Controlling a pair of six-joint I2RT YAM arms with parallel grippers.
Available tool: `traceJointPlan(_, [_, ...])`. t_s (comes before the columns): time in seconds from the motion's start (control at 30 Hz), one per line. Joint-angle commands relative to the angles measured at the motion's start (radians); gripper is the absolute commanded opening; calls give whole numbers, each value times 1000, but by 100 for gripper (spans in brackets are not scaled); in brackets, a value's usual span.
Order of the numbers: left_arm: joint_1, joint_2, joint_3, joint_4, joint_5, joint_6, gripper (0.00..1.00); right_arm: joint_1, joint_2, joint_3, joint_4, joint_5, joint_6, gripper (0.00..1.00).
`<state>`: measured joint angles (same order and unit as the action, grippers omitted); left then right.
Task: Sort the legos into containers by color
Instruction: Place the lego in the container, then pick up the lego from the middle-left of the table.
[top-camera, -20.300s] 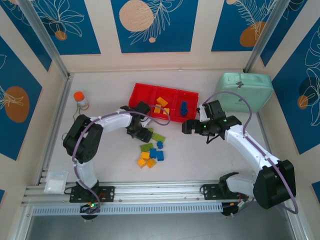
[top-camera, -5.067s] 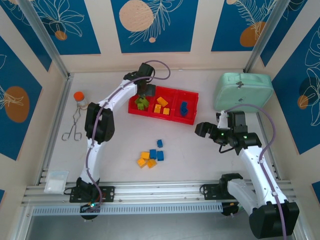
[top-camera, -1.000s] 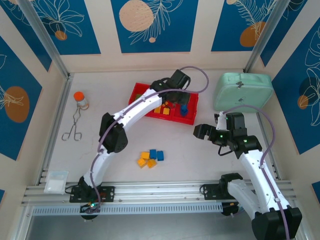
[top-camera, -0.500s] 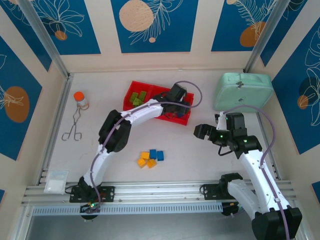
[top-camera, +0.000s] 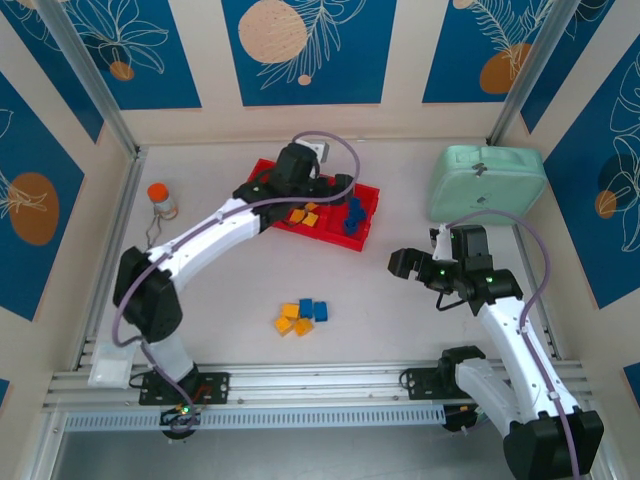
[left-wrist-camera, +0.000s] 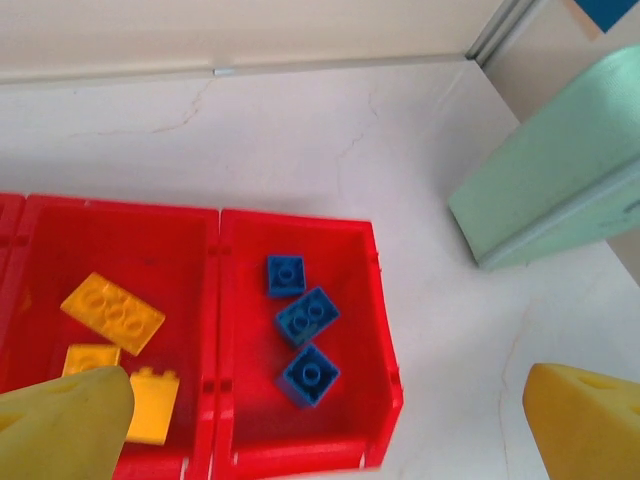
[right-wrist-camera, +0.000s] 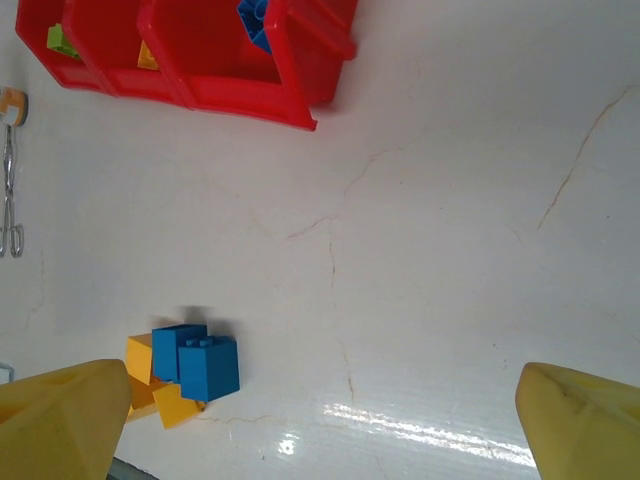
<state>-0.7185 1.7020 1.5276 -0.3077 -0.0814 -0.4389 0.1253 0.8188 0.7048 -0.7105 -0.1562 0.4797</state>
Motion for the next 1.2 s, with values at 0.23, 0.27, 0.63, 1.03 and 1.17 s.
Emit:
traceJointPlan(0.23, [-61, -307, -393, -364, -26, -63, 99, 2, 24, 24, -21, -27, 3, 99])
traceJointPlan(0.27, [-71, -331, -422, -395, -34, -83, 99, 4, 27, 21, -20, -21, 5, 99])
traceJointPlan(0.63, [-285, -526, -670, -493, -27, -303, 95, 5, 23, 20, -22, -11, 10, 99])
traceJointPlan(1.03, [-346, -408, -619, -585, 6, -103, 95, 17, 11, 15, -20, -3, 17, 99])
traceJointPlan(1.17, [-334, -379, -616, -590, 19, -27, 91, 18, 9, 12, -15, 0, 18, 99])
